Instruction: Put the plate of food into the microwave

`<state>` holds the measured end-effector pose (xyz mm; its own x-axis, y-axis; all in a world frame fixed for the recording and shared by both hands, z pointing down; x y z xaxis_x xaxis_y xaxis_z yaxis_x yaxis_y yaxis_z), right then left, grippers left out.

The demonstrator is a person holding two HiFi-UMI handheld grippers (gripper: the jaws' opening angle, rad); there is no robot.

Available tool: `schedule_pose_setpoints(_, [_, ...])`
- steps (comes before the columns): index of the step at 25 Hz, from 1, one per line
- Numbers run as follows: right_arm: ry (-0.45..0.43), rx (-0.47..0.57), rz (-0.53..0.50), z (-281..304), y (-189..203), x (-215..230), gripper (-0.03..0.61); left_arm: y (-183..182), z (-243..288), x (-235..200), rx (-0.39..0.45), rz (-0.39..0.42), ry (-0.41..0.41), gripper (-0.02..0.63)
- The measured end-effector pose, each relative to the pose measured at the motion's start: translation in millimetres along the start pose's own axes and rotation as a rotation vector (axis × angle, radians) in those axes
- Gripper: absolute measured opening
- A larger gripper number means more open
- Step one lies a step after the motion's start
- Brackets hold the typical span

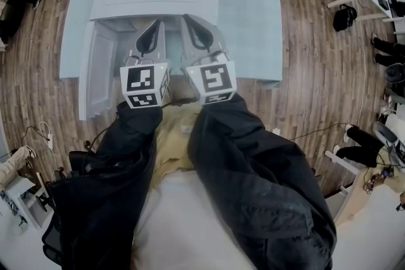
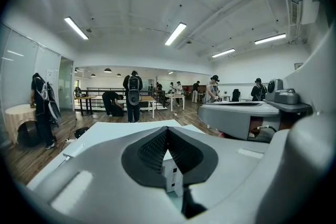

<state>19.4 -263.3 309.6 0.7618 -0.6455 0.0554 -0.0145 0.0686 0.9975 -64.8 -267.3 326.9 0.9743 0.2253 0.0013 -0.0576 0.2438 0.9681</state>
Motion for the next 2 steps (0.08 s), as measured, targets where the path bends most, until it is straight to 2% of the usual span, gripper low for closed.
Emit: schedule_pose_setpoints(2, [-0.002,-0.001,0.0,-2.4,1.1,1.3,-0.006,1.1,-0.6,2.4,-0.002,0.0,-0.003,0.0])
Point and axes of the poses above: the fingertips, and each gripper's own axes: z forward along the fingers, x to its right, y out of its underside, the point moved 4 cm from there along -z, backward along the fingers, and after that the axes turned 10 degrees about -y, right-handed, at the moved point
